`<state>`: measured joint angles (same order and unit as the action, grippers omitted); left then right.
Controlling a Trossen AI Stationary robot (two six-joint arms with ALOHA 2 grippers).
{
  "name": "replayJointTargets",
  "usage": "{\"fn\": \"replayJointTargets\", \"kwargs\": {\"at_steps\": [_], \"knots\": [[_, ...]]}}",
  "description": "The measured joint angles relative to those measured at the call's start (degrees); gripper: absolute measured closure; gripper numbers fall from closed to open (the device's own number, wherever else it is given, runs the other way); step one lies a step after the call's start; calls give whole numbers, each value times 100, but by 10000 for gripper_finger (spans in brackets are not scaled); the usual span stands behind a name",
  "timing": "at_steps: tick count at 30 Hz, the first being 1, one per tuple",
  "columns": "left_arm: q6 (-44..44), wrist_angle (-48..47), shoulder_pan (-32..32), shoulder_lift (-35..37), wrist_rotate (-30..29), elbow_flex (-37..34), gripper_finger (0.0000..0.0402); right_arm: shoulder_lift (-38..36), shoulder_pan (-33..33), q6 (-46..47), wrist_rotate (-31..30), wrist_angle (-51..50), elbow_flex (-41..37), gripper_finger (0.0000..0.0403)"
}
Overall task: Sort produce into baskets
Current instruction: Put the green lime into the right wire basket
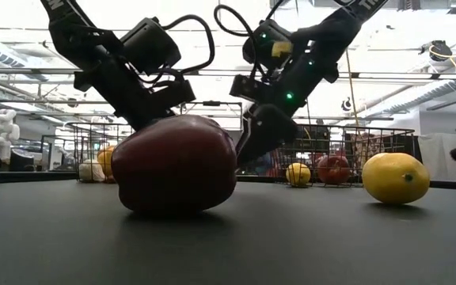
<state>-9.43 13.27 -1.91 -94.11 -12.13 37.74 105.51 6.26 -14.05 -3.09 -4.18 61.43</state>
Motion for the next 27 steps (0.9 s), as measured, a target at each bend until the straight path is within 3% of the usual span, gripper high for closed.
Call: {"fn": "replayJointTargets", "kwargs": {"at_steps": [18,27], "knots": [[4,263,-278,-98,452,2,34,2,8,-182,-293,183,2,79],[-133,725,-337,-420,464,2,34,2,0,-287,-236,233,2,45]]}}
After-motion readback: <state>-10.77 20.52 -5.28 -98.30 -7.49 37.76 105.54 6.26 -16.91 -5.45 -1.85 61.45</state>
